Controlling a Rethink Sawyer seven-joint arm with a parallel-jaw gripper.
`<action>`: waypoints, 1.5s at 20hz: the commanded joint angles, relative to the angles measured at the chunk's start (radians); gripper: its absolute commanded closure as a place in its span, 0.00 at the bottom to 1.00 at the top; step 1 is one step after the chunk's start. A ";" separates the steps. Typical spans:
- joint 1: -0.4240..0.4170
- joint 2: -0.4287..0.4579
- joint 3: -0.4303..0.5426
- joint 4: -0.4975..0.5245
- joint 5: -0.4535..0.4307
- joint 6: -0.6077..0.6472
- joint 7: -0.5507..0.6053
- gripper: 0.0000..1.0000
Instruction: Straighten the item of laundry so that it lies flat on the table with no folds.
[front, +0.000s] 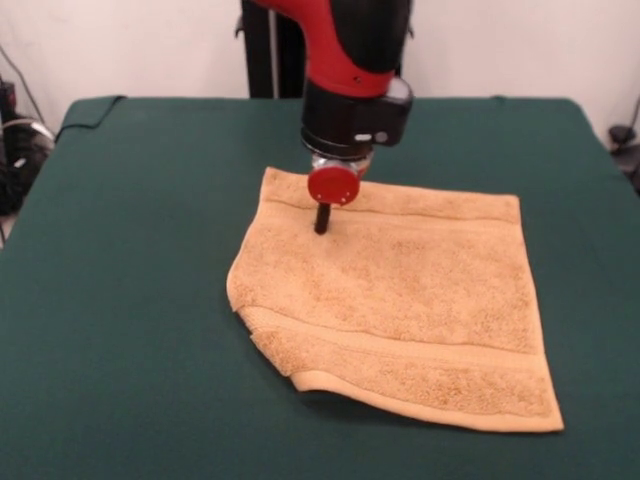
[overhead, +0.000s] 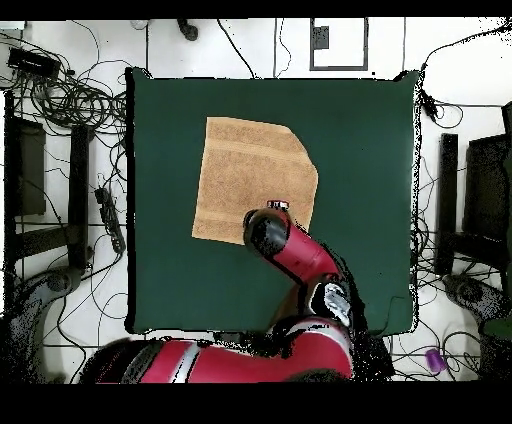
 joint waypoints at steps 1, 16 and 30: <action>0.361 0.260 -0.167 -0.166 0.151 0.329 0.407 1.00; 0.473 0.330 -0.312 -0.306 0.181 0.549 0.552 1.00; 0.461 0.281 -0.289 -0.318 0.174 0.591 0.561 1.00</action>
